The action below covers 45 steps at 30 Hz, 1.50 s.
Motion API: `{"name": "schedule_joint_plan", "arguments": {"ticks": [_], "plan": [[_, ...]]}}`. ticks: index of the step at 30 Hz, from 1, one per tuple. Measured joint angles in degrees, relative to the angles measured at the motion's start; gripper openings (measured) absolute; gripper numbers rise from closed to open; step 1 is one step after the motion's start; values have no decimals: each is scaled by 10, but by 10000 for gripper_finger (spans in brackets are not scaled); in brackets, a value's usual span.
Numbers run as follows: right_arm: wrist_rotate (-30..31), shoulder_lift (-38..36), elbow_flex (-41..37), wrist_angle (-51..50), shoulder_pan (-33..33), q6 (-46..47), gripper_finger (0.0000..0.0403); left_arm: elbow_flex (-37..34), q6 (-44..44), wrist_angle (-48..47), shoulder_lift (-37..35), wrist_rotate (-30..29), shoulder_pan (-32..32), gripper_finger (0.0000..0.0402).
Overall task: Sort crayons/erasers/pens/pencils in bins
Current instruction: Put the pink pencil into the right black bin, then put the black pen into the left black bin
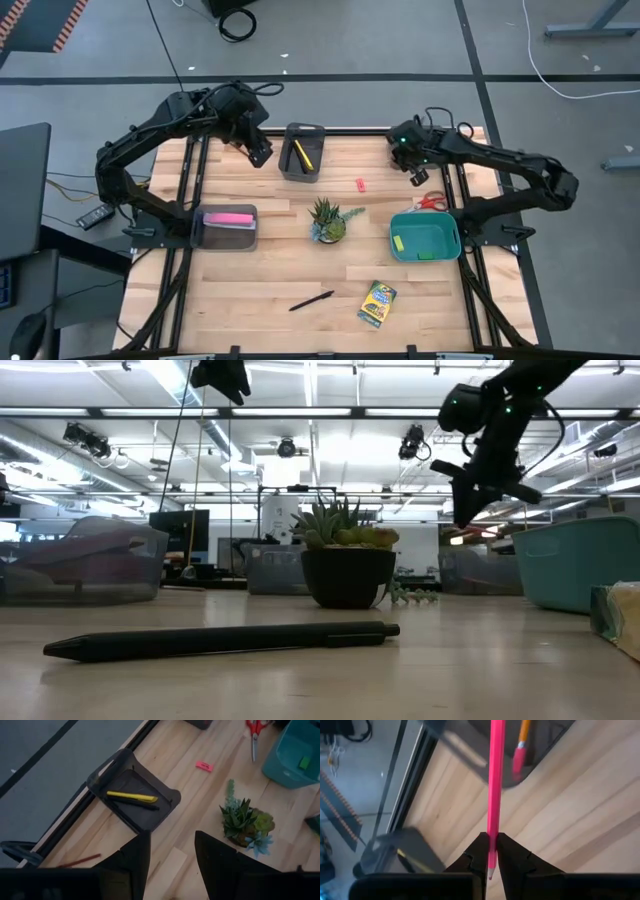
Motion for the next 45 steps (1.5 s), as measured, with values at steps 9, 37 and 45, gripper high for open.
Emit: {"name": "schedule_joint_plan", "arguments": {"ticks": [9,37,45], "plan": [[-37,-9,-5,-13,-91,-68,42,0,-24,-2,0,0,0,162],[-115,72,-5,-1,-204,-161,73,0,-95,7,0,0,0,162],[-110,65,-2,6,-198,-185,130,0,-85,6,0,0,0,162]]}}
